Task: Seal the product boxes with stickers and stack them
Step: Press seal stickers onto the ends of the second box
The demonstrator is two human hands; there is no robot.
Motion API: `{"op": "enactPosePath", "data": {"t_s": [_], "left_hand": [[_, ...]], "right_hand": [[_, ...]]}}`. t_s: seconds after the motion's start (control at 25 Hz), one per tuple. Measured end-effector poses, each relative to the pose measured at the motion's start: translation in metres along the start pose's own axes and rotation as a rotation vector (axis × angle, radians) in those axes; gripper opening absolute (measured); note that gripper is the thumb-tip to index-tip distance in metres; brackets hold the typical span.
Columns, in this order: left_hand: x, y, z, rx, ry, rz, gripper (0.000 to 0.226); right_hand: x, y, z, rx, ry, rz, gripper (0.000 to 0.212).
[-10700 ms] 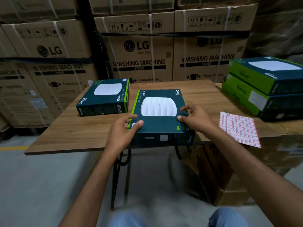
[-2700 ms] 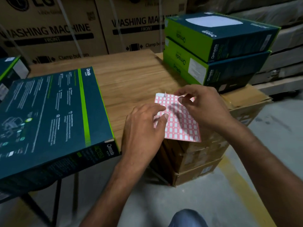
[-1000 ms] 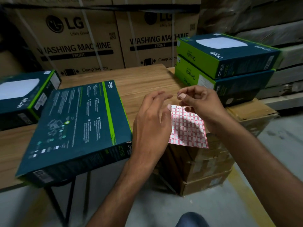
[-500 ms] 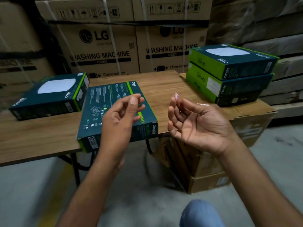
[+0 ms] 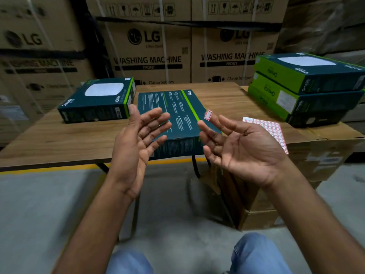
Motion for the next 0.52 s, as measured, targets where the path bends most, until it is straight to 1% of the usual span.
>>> {"op": "enactPosePath", "data": {"t_s": [0.04, 0.08, 0.16, 0.2, 0.36, 0.44, 0.52], "left_hand": [[0.0, 0.001, -0.005, -0.005, 0.029, 0.017, 0.047], [0.001, 0.003, -0.01, -0.002, 0.106, 0.057, 0.037], [0.006, 0.007, -0.018, 0.022, 0.348, 0.185, 0.023], [0.009, 0.009, -0.022, 0.041, 0.471, 0.25, 0.019], [0.025, 0.018, -0.034, 0.159, 0.905, 0.468, 0.017], [0.032, 0.02, -0.036, 0.23, 1.02, 0.546, 0.019], [0.037, 0.022, -0.036, 0.274, 1.101, 0.586, 0.023]], "right_hand": [[-0.002, 0.003, 0.0, -0.082, -0.112, -0.089, 0.021], [-0.005, 0.008, -0.001, -0.179, -0.258, -0.189, 0.02], [-0.012, 0.015, 0.0, -0.33, -0.491, -0.344, 0.017], [-0.016, 0.019, 0.001, -0.359, -0.547, -0.38, 0.017], [-0.031, 0.034, 0.003, -0.418, -0.613, -0.476, 0.018], [-0.038, 0.043, 0.001, -0.422, -0.615, -0.514, 0.022], [-0.046, 0.051, -0.004, -0.403, -0.585, -0.507, 0.026]]}}
Point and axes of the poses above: each hand's wrist, its own y-axis towards the middle knuckle, its own z-axis out of the palm, x = y × z, the point moved 3 cm from there along y, towards the middle knuckle, and after that the axes turned 12 degrees about z, right-handed, at the moved point
